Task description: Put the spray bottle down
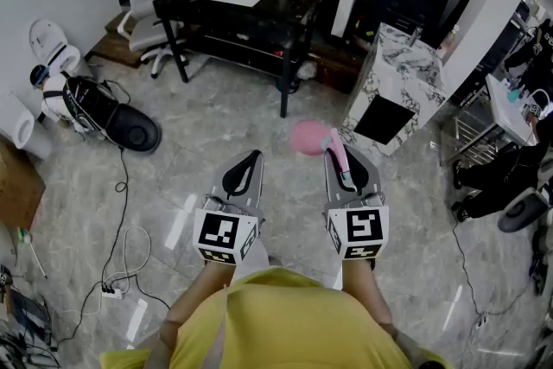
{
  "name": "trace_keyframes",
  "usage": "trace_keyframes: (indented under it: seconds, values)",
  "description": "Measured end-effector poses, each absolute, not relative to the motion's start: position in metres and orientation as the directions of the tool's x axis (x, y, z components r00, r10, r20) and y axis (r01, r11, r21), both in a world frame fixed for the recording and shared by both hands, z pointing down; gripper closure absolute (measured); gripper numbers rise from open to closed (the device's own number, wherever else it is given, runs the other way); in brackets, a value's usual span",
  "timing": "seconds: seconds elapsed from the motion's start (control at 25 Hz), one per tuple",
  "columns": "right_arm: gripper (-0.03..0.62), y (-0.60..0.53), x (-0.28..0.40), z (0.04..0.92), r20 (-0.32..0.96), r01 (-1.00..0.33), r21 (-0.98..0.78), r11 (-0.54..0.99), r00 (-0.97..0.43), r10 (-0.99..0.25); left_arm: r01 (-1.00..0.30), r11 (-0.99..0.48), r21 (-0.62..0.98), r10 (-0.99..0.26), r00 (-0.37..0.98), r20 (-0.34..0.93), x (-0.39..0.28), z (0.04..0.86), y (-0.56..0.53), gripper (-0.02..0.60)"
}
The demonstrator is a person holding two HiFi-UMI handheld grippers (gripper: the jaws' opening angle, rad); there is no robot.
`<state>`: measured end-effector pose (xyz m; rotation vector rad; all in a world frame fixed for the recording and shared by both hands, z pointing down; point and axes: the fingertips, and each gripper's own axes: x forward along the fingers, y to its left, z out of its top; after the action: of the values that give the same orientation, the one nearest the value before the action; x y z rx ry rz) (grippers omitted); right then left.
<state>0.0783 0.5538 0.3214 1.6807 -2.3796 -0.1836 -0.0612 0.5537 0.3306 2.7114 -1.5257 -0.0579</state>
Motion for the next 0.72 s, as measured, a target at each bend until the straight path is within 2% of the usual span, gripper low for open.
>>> trace_keyframes:
  seconds: [0.36, 0.72]
  values:
    - [0.507, 0.499, 0.072, 0.335, 0.120, -0.922, 0.217, 0.322, -0.302, -0.946, -0.838, -0.542, 0.063, -0.840, 0.542, -0.022, -0.063, 0.343, 0.495, 0.581]
    - [0.507, 0.357, 0.053, 0.333, 0.115, -0.922, 0.233, 0.310, -0.290, -0.950, -0.826, -0.561, 0.052, -0.828, 0.559, -0.048, -0.081, 0.341, 0.349, 0.581]
